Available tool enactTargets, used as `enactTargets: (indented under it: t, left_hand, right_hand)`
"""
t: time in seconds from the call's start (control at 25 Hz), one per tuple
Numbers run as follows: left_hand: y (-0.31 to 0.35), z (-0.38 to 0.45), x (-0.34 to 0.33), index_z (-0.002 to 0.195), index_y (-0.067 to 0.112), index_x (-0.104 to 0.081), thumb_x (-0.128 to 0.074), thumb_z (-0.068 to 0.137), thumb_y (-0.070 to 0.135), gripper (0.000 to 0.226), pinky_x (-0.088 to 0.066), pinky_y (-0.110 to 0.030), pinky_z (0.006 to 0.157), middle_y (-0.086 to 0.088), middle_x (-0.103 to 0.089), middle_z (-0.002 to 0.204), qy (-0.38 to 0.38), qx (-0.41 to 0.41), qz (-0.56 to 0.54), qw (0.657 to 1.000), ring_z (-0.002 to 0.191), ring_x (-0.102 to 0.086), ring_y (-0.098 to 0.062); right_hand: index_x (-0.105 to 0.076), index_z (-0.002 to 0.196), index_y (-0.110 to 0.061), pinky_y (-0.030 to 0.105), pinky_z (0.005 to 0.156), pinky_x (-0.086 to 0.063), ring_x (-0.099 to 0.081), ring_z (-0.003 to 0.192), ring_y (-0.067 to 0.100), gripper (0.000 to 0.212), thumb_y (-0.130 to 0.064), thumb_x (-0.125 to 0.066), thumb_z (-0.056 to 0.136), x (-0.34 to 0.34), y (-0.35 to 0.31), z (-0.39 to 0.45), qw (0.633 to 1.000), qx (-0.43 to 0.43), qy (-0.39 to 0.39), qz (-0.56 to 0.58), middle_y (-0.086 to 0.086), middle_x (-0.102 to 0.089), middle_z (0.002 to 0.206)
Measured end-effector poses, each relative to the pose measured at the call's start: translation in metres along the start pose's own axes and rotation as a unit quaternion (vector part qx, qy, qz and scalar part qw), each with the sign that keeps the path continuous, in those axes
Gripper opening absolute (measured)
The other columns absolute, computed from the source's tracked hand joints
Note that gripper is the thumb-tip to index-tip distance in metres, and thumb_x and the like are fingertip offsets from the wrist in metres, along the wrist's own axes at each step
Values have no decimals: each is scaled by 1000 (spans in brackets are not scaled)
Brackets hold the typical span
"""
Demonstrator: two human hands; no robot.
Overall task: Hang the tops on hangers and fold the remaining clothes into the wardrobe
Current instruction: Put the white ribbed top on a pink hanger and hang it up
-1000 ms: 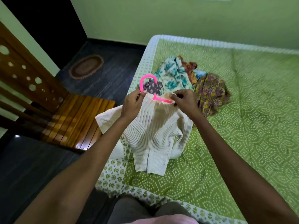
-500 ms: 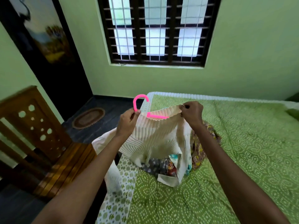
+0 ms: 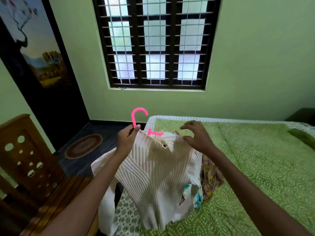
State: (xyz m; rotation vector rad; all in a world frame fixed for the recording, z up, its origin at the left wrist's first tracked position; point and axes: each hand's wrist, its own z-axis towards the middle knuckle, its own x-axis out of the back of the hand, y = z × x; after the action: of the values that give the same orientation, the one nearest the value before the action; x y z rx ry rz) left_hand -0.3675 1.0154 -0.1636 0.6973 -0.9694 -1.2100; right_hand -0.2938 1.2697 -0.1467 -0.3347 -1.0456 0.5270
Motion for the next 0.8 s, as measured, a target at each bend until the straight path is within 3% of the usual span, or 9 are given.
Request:
enactTargets:
  t: [0.12,0.2,0.36,0.48,0.56,0.64,0.68,0.8]
  left_hand:
    - [-4,11,0,57,17,-32,-54,95,18,44,-15,-31,53,10,-22,46,-5,17,-18,1000,48,-19,-5]
    - [-2,14,-6,55,17,-35,-54,95,18,45,-16,-30,52,10,-22,46,-16,12,-21,1000,47,-19,-5]
    - [7,20,-19,56,18,-30,-54,94,17,46,-16,-28,52,8,-21,53,-24,-13,-19,999,47,-20,-5]
    - [12,25,-23,54,20,-31,-53,95,16,46,-17,-25,49,10,-23,47,-32,-16,-31,999,45,-22,-4]
    - [16,27,-19,61,21,-47,-52,96,19,35,-23,-18,48,12,-33,44,-75,-43,-26,996,45,-31,-1]
    - [14,29,-8,86,16,-62,-55,89,37,22,-36,-11,57,19,-52,61,-145,-76,6,986,57,-48,5]
    - [8,31,-1,97,14,-63,-59,83,42,32,-40,-7,66,15,-61,76,-164,-95,40,981,69,-55,9]
    - [-18,30,23,103,1,-67,-69,79,34,41,-41,-3,76,-5,-69,95,-133,-188,150,962,88,-58,7]
  right_hand:
    - [-68,108,0,13,70,-38,-58,87,15,29,-10,-71,81,15,23,-6,994,-53,-93,-3,17,-68,104]
    - [-71,102,1,7,57,-36,-57,71,10,26,-15,-72,81,11,27,-6,996,-40,-77,18,16,-72,90]
    - [-75,82,0,31,52,-40,-58,54,24,17,-17,-73,81,-4,15,-2,999,26,-26,27,15,-69,66]
    - [-75,77,-4,33,51,-39,-53,51,18,13,-17,-73,80,-6,15,-2,997,7,13,70,12,-66,61]
    - [-77,82,-10,33,52,-43,-55,54,12,9,-18,-74,79,1,19,-3,994,-25,31,103,7,-69,64]
    - [-77,88,-11,36,52,-47,-58,57,11,11,-16,-74,79,10,23,-2,990,-46,40,126,5,-72,67]
    - [-76,91,-10,35,51,-48,-58,56,9,13,-13,-74,78,14,25,-2,988,-52,41,136,1,-72,66]
    - [-72,96,-8,20,51,-48,-59,54,-5,18,-5,-72,78,26,28,-6,982,-63,30,173,-21,-66,60]
